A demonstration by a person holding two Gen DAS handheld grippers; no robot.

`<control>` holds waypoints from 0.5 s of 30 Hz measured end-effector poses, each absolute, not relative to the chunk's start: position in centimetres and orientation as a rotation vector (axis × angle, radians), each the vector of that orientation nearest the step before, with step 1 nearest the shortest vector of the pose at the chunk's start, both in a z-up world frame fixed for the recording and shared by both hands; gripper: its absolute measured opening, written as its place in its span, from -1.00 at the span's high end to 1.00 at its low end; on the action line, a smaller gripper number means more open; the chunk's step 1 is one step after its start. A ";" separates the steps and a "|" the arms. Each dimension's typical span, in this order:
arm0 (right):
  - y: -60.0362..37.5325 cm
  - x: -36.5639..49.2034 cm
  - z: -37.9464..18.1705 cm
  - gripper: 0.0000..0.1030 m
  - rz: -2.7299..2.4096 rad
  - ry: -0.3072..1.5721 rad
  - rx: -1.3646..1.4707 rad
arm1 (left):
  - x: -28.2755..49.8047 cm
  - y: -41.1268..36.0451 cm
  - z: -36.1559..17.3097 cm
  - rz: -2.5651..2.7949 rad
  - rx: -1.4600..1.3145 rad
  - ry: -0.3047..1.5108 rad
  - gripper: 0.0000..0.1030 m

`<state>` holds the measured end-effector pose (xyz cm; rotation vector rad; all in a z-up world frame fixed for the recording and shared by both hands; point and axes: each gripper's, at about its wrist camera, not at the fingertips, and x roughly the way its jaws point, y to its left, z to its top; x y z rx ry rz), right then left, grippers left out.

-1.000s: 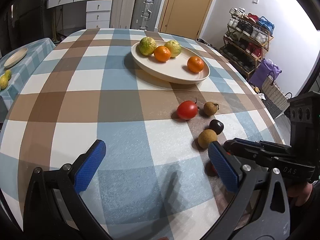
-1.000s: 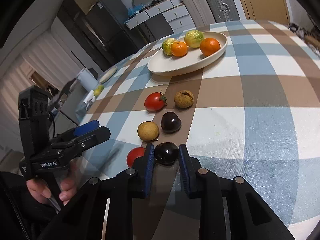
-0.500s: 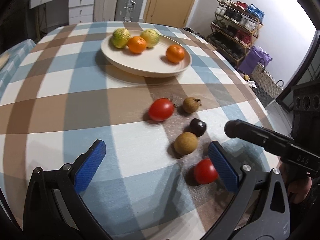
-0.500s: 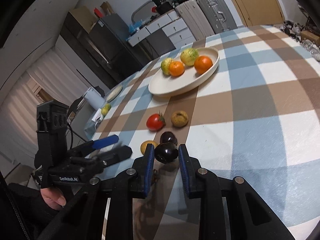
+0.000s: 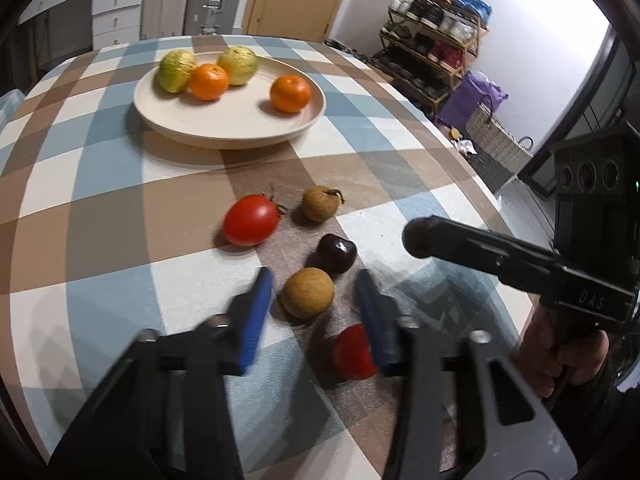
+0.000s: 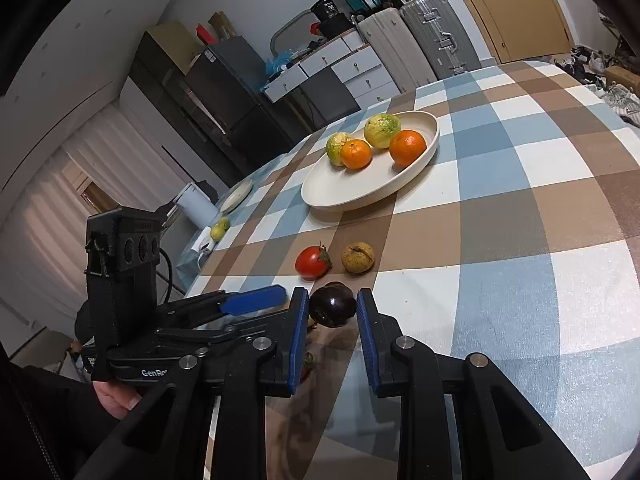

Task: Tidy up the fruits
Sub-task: 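Grasp the small brown kiwi with the left tool while the right tool lifts the plum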

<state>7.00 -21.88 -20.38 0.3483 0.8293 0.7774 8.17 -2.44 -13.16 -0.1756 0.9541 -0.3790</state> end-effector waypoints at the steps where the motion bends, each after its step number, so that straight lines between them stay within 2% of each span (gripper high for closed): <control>1: -21.9 7.0 -20.4 0.52 0.779 0.830 0.353 | 8.2 -2.5 -13.2 -0.383 -0.174 0.956 0.53; 15: -21.3 8.3 -19.3 0.52 0.775 0.814 0.345 | 8.9 -0.3 -11.8 -0.414 -0.227 0.913 0.54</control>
